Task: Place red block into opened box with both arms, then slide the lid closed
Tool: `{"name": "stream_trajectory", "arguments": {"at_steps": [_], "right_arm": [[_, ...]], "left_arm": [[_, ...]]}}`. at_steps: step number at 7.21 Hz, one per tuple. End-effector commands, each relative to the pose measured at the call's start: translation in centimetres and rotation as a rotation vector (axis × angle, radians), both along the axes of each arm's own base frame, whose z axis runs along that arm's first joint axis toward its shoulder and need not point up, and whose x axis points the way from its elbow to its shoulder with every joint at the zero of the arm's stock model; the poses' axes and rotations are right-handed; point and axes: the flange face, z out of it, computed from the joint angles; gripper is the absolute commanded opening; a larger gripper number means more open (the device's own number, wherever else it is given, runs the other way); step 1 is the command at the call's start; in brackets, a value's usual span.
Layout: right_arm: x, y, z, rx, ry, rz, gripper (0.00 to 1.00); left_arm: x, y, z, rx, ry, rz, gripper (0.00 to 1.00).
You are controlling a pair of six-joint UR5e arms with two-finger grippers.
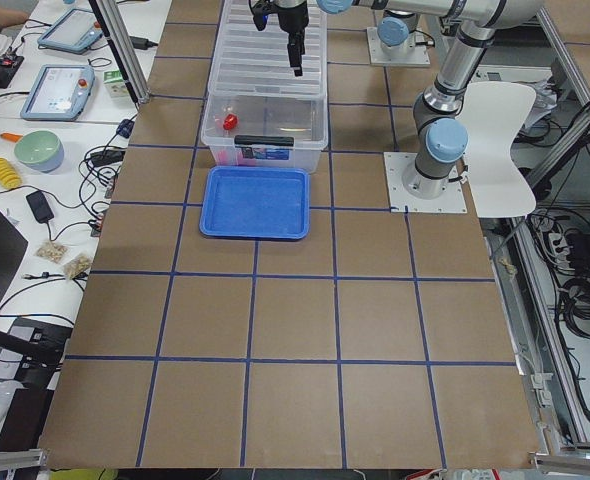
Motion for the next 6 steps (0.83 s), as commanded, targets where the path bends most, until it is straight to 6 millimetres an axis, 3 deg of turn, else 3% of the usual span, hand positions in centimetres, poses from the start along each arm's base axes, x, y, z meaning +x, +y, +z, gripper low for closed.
{"name": "stream_trajectory", "arguments": {"at_steps": [1,4,6], "right_arm": [[5.0,-0.4,-0.1,0.003,0.010,-0.007,0.99],[9.5,-0.5,-0.1,-0.012,0.008,0.004,0.99],[10.6,-0.5,-0.2,-0.014,-0.005,0.001,0.99]], "left_arm": [[0.2,1.3,-0.7,-0.019,0.000,0.000,1.00],[0.8,1.1,-0.6,-0.030,0.001,0.011,1.00],[1.1,1.2,-0.6,-0.027,-0.001,0.018,1.00]]}}
